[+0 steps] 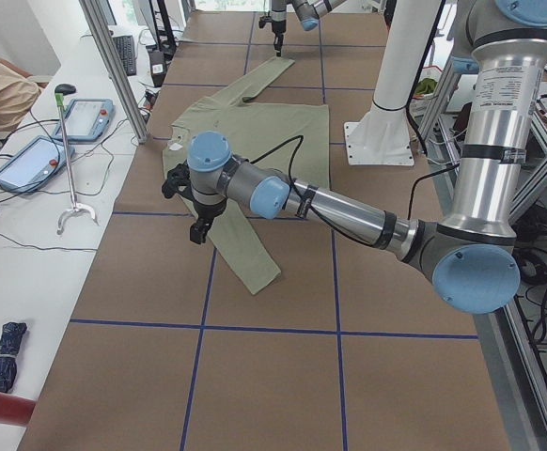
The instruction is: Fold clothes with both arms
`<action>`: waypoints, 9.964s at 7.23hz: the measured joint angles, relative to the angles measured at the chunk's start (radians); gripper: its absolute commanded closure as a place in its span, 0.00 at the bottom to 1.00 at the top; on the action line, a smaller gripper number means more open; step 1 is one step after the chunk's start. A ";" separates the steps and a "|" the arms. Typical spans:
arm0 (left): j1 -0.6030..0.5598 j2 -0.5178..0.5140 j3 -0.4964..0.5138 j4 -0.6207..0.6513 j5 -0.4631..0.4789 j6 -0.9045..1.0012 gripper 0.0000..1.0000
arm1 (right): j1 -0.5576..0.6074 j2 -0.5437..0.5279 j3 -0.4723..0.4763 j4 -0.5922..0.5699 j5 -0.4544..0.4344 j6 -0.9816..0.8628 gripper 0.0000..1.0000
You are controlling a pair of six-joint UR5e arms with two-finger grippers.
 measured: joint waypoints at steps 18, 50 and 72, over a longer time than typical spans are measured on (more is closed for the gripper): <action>0.000 0.001 0.001 0.000 -0.004 -0.001 0.00 | 0.016 -0.003 0.148 -0.018 0.004 0.041 1.00; 0.242 0.014 0.539 -0.551 -0.068 -0.400 0.19 | -0.458 0.999 0.003 -0.398 -0.639 0.774 0.01; 0.322 -0.333 0.218 -0.635 -0.266 -1.250 1.00 | -0.019 0.425 0.293 -0.391 -0.221 0.258 0.00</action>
